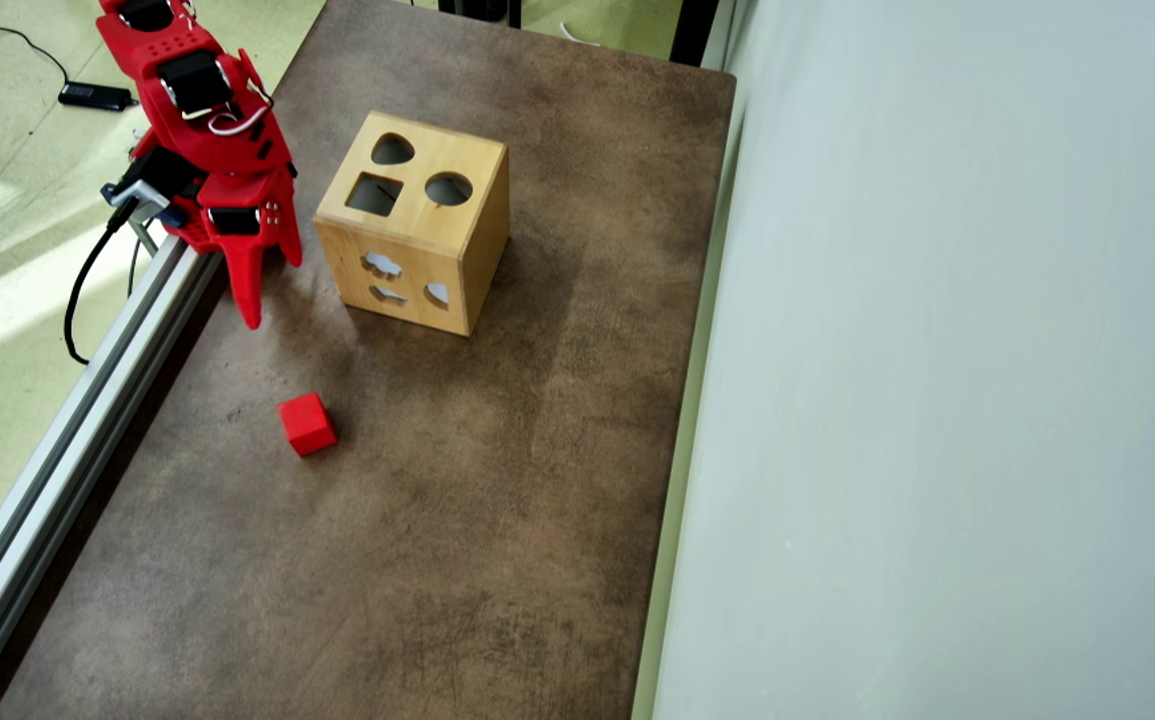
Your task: Pick and place the red cube on the square hole
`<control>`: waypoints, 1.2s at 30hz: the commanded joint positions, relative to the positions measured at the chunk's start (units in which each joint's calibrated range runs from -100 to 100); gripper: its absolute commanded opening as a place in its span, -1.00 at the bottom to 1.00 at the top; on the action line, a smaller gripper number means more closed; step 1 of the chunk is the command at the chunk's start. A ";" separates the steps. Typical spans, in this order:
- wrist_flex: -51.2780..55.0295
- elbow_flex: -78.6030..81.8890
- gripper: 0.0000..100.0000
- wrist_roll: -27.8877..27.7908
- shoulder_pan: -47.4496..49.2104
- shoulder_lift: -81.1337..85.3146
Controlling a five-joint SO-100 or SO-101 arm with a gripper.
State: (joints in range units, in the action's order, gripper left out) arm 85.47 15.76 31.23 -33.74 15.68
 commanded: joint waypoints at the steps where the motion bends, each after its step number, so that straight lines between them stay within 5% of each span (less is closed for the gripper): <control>1: 0.13 -0.28 -0.12 5.62 0.01 -4.60; 9: -0.83 -1.44 -0.12 9.91 -1.25 -14.36; 17: -18.85 -0.55 -0.12 10.06 -2.14 -16.82; 36: -31.47 -2.16 -0.12 16.70 -2.22 -31.26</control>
State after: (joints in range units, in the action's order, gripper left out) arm 57.71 15.67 47.69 -36.11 -15.34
